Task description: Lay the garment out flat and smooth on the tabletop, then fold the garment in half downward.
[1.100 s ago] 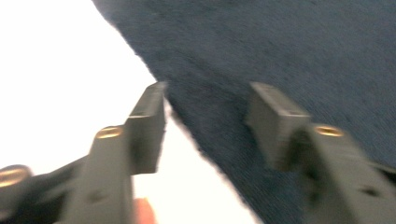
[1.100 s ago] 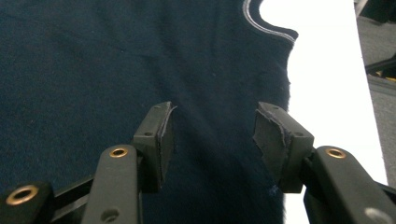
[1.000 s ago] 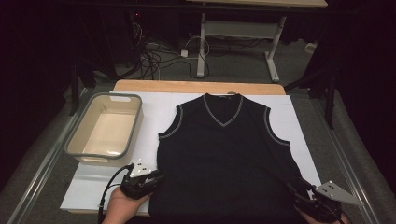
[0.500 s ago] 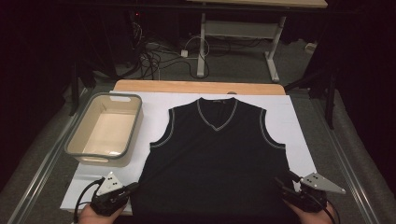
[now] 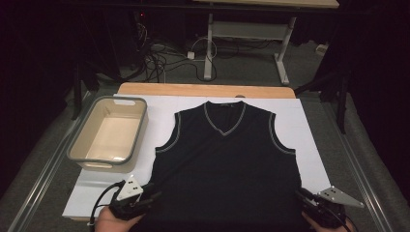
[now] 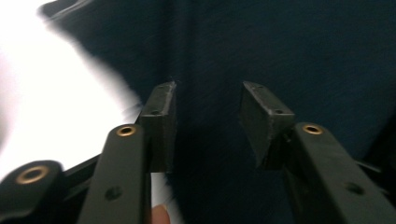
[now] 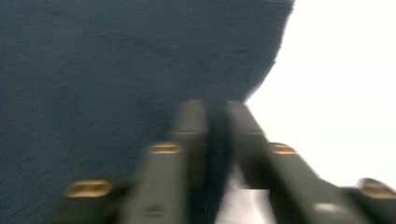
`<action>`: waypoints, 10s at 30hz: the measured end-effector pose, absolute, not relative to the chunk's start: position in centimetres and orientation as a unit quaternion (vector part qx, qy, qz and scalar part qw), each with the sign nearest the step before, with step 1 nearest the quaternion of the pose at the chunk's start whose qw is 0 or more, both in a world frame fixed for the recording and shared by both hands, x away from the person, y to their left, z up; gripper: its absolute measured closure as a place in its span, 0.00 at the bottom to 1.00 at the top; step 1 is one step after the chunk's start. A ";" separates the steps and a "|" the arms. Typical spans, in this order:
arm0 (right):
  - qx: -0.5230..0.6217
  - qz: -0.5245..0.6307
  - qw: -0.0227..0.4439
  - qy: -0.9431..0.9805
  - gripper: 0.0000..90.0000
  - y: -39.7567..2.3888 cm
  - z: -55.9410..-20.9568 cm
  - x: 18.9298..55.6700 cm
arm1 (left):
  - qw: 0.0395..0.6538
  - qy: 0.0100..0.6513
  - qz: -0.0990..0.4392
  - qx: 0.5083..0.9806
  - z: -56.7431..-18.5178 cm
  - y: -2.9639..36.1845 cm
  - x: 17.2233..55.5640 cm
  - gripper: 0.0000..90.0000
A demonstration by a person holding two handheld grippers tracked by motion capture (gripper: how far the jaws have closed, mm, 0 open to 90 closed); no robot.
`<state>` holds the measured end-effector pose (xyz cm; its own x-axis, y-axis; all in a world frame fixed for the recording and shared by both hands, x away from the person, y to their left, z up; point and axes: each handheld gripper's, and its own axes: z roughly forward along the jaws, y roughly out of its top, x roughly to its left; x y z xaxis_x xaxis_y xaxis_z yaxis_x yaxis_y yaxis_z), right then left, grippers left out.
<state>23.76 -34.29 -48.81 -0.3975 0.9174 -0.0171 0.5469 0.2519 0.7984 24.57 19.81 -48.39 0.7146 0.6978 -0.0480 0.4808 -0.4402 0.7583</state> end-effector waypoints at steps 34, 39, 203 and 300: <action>0.377 0.428 0.240 0.785 0.61 -27.3 -47.3 21.9 | 0.374 0.210 0.097 0.898 -49.7 13.9 19.1 0.97; 0.335 0.421 0.208 0.817 0.54 -24.0 -48.2 20.9 | 0.388 0.218 0.088 0.891 -49.8 13.7 19.8 0.91; 0.517 0.318 0.229 0.761 0.66 -29.5 -47.4 45.5 | 0.322 0.484 0.144 0.801 -48.2 13.4 47.1 0.52; 0.500 0.383 0.259 0.732 0.64 -31.6 -44.8 38.7 | 0.364 0.424 0.139 0.818 -49.0 14.4 41.6 0.82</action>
